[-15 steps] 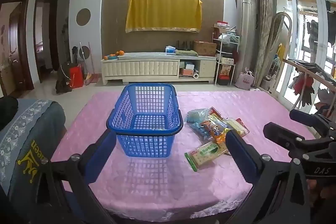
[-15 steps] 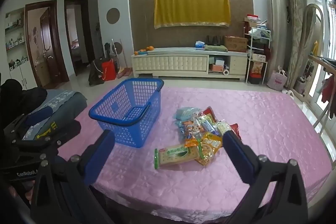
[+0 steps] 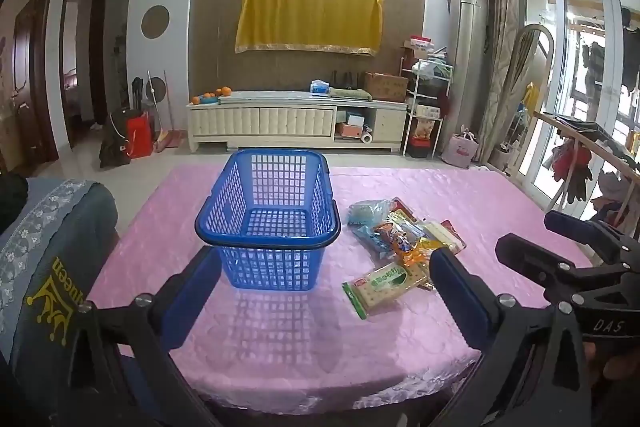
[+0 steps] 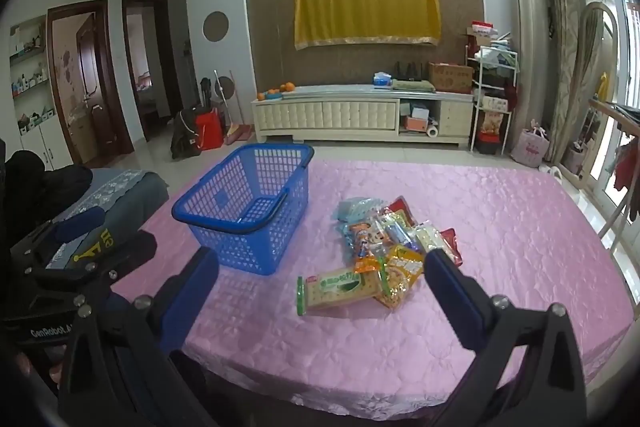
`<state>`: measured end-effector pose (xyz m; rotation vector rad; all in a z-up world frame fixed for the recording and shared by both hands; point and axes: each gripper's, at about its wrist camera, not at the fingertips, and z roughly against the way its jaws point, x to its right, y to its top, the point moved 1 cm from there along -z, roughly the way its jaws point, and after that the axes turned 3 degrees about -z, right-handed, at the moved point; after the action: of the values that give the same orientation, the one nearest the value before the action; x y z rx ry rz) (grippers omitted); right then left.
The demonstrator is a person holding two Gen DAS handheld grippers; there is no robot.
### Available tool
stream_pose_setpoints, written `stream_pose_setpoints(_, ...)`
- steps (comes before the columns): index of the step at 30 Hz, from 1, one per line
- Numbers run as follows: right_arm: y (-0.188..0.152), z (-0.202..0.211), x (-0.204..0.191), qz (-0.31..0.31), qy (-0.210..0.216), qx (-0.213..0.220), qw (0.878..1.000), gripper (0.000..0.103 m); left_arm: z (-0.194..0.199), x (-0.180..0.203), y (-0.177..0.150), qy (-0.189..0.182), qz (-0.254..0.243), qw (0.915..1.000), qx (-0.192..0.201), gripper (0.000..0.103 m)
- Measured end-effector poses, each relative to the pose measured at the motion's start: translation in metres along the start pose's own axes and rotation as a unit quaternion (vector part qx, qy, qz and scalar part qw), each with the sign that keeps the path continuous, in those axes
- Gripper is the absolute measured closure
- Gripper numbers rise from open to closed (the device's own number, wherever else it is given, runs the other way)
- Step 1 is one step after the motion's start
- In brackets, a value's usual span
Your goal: Organize snacks
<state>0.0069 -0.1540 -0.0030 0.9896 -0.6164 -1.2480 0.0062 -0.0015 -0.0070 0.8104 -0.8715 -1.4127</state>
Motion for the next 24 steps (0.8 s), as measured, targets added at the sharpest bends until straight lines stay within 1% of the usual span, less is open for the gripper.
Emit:
stream_pose_setpoints(10, 0.0000, -0.0004, -0.0001, 0.001, -0.006, -0.003, 1.000, 0.000, 0.0020, -0.0034, 0.0003, -0.013, 0.009, 0.9999, -0.006, 0.000)
stream_pose_setpoints(24, -0.0006, -0.0011, 0.0010, 0.004, -0.006, -0.003, 1.000, 0.000, 0.0005, -0.0023, 0.0016, -0.014, 0.009, 0.9998, -0.007, 0.000)
